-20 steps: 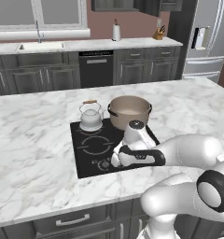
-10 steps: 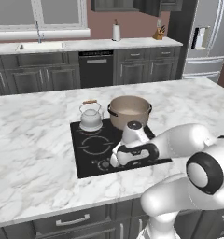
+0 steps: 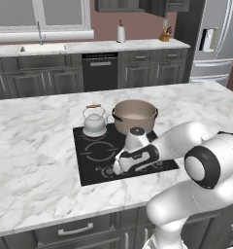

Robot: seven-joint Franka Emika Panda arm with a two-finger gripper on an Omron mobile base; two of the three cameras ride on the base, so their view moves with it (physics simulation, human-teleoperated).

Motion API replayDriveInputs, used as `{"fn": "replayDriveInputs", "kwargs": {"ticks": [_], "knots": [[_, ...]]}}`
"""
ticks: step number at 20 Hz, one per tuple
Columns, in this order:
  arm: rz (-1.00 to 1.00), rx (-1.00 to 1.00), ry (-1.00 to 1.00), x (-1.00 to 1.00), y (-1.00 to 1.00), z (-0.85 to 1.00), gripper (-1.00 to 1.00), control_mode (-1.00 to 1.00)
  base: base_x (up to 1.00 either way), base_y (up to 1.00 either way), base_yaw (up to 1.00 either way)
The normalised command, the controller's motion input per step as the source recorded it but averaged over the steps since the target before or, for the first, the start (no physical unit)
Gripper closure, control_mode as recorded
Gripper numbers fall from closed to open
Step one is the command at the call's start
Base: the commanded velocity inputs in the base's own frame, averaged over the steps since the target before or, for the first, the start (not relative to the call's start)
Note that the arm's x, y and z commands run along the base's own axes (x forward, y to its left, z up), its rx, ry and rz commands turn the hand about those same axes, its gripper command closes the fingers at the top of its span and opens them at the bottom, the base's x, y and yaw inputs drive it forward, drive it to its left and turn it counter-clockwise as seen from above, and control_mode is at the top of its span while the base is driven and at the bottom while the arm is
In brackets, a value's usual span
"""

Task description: Pick the kettle from the cabinet and place it on a stove burner. Then pick the pot from the counter and place it on another stove burner. Finally, turn both burners on.

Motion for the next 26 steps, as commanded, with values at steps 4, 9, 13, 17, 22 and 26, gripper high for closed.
{"fn": "replayDriveInputs", "kwargs": {"ticks": [4, 9, 13, 17, 22, 26], "knots": [[0.00, 0.00, 0.01, 0.10, 0.03, -0.16, -1.00, -1.00, 0.00, 0.00, 0.00], [0.00, 0.00, 0.00, 0.08, 0.03, -0.18, -1.00, -1.00, 0.00, 0.00, 0.00], [0.00, 0.00, 0.00, 0.06, 0.08, -0.22, 1.00, -1.00, 0.00, 0.00, 0.00], [0.00, 0.00, 0.00, 0.02, 0.06, -0.22, 1.00, -1.00, 0.00, 0.00, 0.00], [0.00, 0.00, 0.00, 0.00, 0.03, -0.24, 1.00, -1.00, 0.00, 0.00, 0.00], [0.04, 0.00, 0.00, 0.00, 0.00, -0.28, 1.00, -1.00, 0.00, 0.00, 0.00]]}}
